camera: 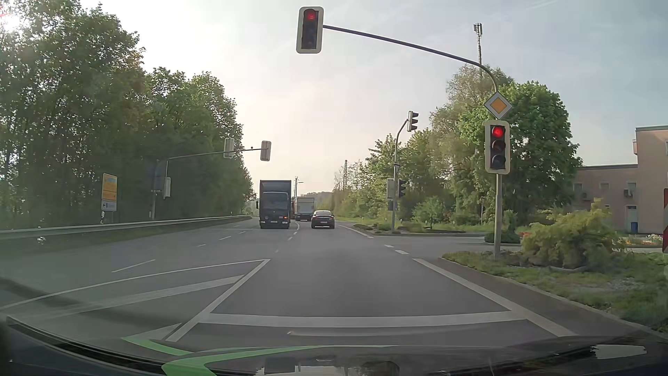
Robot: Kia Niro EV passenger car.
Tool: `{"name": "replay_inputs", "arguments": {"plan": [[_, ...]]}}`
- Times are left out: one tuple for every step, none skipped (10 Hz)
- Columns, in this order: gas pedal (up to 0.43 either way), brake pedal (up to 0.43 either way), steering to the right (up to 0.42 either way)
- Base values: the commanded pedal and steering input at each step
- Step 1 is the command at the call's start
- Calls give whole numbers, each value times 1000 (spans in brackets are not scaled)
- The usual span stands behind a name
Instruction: Follow the waypoints while adhering to traffic rules and regulations
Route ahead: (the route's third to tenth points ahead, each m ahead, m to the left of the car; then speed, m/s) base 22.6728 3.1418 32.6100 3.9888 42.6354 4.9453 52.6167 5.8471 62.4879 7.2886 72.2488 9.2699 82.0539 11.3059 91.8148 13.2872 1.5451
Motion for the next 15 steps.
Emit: {"name": "replay_inputs", "arguments": {"plan": [[0, 146, -1], [0, 165, -1], [0, 165, -1], [0, 171, -1], [0, 171, -1], [0, 177, -1], [0, 177, -1], [0, 183, -1], [0, 183, -1], [0, 183, -1], [0, 189, 0], [0, 189, 0], [0, 189, 0], [0, 195, 0], [0, 195, 0]]}}
